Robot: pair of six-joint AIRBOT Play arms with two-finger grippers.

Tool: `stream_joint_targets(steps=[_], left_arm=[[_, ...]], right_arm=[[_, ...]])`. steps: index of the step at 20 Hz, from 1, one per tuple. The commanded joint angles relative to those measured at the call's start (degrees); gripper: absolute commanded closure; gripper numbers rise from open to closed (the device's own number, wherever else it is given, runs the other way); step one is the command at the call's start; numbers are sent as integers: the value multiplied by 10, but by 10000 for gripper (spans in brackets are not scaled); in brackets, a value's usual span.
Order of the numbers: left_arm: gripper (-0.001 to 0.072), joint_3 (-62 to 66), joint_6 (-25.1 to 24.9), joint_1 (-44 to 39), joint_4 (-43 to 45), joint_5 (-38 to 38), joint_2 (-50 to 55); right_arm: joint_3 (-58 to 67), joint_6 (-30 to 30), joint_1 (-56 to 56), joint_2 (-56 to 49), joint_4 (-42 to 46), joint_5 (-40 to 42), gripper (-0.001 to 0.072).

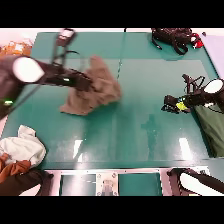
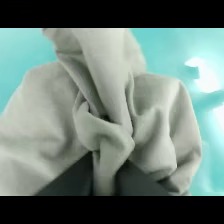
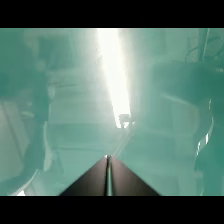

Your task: Fold the shirts.

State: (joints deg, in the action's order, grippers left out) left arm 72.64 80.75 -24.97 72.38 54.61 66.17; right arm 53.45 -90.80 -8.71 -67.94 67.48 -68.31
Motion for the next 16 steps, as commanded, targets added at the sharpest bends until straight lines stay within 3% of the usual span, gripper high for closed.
stream_joint_targets(steps=[1,2,4,5,6,9,11,13,16], left_arm=[[115,17,-2,-76,-77,-34,92],[68,17,-2,-77,-102,-24,116],[55,18,-2,-57,-111,1,135],[-13,24,-1,-33,-111,26,132],[-13,37,0,-4,-111,66,132],[-13,56,9,102,-99,192,129],[-13,46,30,164,-48,224,129],[-13,7,37,212,-25,216,129],[-13,-91,45,255,-25,143,130]], right_arm=[[2,-2,0,0,0,-3,418],[6,-2,0,0,0,-3,382],[22,-2,-6,0,0,-11,300],[33,-2,-13,0,0,-20,251],[43,-2,-23,0,0,-25,202],[47,-1,-46,-5,0,-21,203],[44,0,-45,-25,-2,-21,203],[25,11,-39,-52,-29,-8,203],[-3,42,-14,-107,-86,26,204]])
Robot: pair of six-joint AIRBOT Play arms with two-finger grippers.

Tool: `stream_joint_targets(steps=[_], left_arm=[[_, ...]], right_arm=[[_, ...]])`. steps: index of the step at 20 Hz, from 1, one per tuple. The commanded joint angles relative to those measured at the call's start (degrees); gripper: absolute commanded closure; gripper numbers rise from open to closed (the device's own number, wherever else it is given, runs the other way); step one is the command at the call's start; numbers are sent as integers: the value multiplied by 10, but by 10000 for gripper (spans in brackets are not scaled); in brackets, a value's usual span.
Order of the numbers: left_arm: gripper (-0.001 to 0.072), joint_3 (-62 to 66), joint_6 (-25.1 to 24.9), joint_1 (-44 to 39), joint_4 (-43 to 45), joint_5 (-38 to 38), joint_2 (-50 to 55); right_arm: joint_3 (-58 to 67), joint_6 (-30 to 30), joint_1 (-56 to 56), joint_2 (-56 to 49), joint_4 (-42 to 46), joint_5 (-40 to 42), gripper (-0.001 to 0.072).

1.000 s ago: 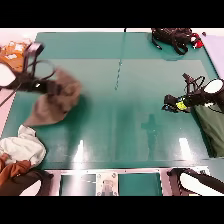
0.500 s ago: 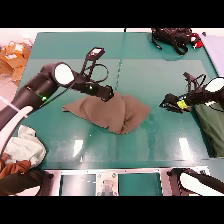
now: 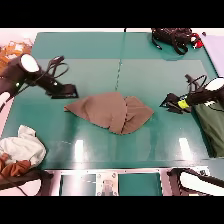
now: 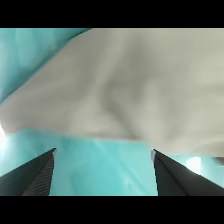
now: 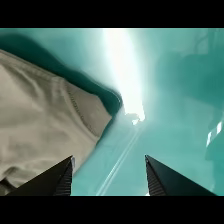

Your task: Fold the shirts.

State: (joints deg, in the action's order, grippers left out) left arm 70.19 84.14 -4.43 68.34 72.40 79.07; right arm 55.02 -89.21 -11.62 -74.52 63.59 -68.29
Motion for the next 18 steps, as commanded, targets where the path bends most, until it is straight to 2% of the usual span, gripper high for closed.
stream_joint_targets(steps=[1,4,7,8,9,10,11,14,18], left_arm=[[-13,-96,10,54,15,-65,2],[-13,-137,7,54,-24,-146,28],[-13,-137,-33,54,-117,-190,78],[62,-137,-37,54,-130,-200,92],[238,-137,-37,54,-132,-208,99],[481,-137,-37,54,-132,-213,101],[687,-131,-43,54,-131,-213,99],[687,-82,-51,54,-95,-182,72],[687,6,-51,54,-26,-159,-51]], right_arm=[[-19,30,28,-62,-56,33,204],[-19,62,67,-117,-107,71,207],[-15,81,89,-150,-144,88,220],[-14,85,90,-155,-146,89,270],[-12,86,89,-157,-146,90,398],[-9,95,87,-156,-146,92,565],[-4,109,85,-156,-146,90,687],[44,119,65,-152,-146,39,688],[148,119,16,-84,-151,-31,688]])
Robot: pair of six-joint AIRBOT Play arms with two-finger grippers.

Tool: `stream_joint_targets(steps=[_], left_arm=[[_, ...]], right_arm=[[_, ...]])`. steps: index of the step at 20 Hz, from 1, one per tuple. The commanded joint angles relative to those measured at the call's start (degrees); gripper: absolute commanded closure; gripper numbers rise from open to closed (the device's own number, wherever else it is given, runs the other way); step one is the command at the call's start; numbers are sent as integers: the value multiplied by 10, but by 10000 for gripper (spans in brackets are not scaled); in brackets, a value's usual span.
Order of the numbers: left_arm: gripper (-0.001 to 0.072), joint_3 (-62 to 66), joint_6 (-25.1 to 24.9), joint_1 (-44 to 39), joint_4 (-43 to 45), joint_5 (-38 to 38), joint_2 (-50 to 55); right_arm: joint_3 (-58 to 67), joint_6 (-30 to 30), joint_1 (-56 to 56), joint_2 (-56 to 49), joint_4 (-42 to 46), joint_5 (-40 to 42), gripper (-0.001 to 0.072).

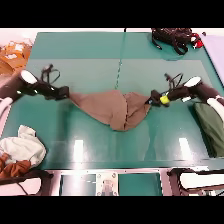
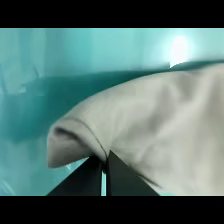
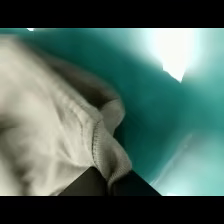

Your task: Fold the shirts.

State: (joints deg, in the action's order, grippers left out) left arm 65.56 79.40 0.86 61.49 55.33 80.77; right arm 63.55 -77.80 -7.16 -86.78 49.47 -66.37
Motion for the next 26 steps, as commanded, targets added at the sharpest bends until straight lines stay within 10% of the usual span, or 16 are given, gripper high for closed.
stream_joint_targets(steps=[1,16,26], left_arm=[[687,76,-3,1,51,12,-102],[686,334,-34,1,101,45,-315],[686,88,-73,0,-14,47,-151]], right_arm=[[90,4,-42,68,-13,-58,688],[296,3,-164,380,-19,-34,687],[-29,37,-73,229,-21,113,686]])
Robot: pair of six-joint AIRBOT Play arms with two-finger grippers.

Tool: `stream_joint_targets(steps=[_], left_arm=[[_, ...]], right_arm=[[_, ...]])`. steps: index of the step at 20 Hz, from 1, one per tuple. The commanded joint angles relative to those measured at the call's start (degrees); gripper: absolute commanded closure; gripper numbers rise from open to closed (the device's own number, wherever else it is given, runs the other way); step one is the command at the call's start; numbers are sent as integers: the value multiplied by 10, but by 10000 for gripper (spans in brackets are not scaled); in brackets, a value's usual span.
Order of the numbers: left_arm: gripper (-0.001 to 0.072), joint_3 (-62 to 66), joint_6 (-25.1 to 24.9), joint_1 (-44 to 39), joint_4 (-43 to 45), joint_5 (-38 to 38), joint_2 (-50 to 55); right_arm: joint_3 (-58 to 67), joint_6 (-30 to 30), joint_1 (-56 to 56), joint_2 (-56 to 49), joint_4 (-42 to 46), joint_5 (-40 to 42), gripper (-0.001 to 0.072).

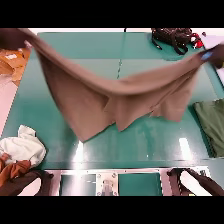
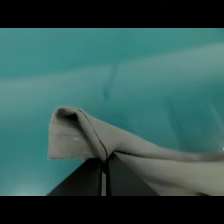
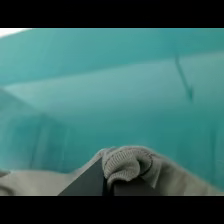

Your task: Fold the shirts.

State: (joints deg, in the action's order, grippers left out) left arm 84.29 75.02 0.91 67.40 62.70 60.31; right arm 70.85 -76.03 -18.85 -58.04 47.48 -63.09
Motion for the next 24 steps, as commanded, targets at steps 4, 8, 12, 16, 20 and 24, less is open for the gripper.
stream_joint_targets(steps=[4,8,12,16,20,24], left_arm=[[686,-196,-50,0,-120,-97,173],[686,-194,-50,0,-125,-108,234],[686,-194,-50,0,-121,-112,236],[686,-194,-50,0,-121,-110,236],[685,-194,-50,0,-121,-105,236],[686,-194,-50,0,-122,-99,236]], right_arm=[[-128,30,104,-243,-2,188,686],[-48,28,81,-317,-2,153,398],[20,-3,-12,-280,13,8,396],[-77,-2,-46,-213,15,-44,389],[-228,2,36,-199,-7,-9,305],[-275,2,178,-228,-50,101,307]])
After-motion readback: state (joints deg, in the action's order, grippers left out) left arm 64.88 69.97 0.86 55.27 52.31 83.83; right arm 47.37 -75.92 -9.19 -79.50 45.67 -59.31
